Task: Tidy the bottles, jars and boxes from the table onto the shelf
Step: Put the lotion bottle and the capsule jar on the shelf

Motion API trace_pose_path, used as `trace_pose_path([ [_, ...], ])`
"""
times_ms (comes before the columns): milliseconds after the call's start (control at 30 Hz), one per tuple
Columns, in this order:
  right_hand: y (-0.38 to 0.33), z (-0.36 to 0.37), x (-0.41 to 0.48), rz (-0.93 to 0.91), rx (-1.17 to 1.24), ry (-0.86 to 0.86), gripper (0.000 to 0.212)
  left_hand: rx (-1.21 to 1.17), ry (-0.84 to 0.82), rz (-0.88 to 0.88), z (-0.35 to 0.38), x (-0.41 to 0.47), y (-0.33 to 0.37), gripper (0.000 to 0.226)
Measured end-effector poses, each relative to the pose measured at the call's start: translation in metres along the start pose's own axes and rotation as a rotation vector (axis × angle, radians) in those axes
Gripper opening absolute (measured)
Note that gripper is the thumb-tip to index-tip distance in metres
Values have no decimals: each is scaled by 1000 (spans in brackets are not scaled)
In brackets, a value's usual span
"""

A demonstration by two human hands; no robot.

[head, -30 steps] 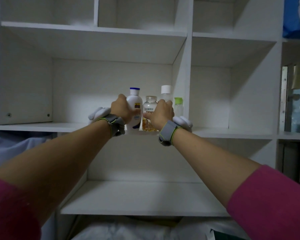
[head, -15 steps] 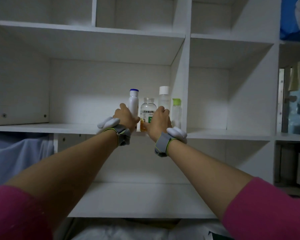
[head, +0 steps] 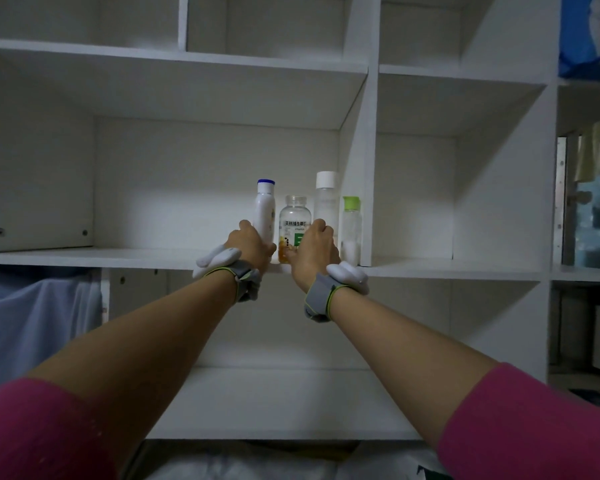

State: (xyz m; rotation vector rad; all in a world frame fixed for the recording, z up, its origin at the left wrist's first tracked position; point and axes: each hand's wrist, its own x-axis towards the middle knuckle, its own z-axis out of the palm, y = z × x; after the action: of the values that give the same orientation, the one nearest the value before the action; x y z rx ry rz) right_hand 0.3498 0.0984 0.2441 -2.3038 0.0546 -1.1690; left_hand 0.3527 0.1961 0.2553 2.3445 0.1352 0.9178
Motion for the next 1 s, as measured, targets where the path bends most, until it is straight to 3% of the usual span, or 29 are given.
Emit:
trace_pose_path([
  [267,-1,-2,-1,19,7,-34,27,-25,-2,11,-2,-4,-3,48],
  [500,1,-22,-9,-3,77,-106,41,-57,-33,33,-13,-13,-4,51],
  [1000,9,-91,-30,20,72,-133,38,-26,-118,46,-59,-63,-1,54],
])
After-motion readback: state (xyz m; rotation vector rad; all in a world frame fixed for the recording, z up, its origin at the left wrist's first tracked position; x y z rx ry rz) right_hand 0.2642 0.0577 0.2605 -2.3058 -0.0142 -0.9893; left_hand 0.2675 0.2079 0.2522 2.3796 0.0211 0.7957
